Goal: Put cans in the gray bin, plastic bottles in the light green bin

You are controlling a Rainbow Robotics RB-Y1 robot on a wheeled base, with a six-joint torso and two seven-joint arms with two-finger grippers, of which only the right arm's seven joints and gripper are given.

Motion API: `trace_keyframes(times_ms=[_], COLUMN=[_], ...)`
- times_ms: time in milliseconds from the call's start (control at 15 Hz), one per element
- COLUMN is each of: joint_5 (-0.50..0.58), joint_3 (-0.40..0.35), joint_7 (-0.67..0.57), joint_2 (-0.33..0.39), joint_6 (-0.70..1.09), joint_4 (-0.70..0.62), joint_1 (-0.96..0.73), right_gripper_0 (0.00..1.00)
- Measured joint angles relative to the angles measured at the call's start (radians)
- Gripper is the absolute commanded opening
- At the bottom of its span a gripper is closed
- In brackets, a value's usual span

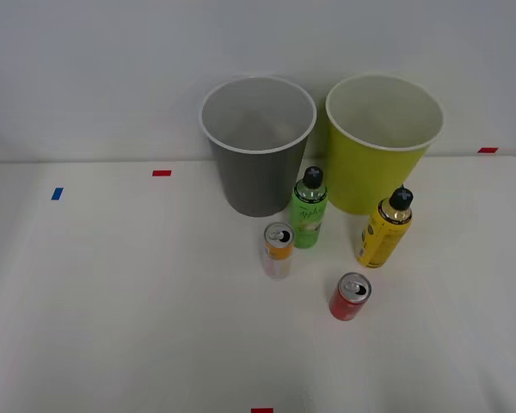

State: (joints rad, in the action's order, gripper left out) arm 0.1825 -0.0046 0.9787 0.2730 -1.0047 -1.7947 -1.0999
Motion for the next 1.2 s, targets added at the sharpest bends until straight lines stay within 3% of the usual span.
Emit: trace_keyframes(times_ms=[1200], joint_5=[0.0], joint_3=[0.0], joint_7=[0.0], joint_2=[0.0], joint_6=[0.0], joint_4=[0.0], joint_1=[0.0], right_gripper_0=[1.0])
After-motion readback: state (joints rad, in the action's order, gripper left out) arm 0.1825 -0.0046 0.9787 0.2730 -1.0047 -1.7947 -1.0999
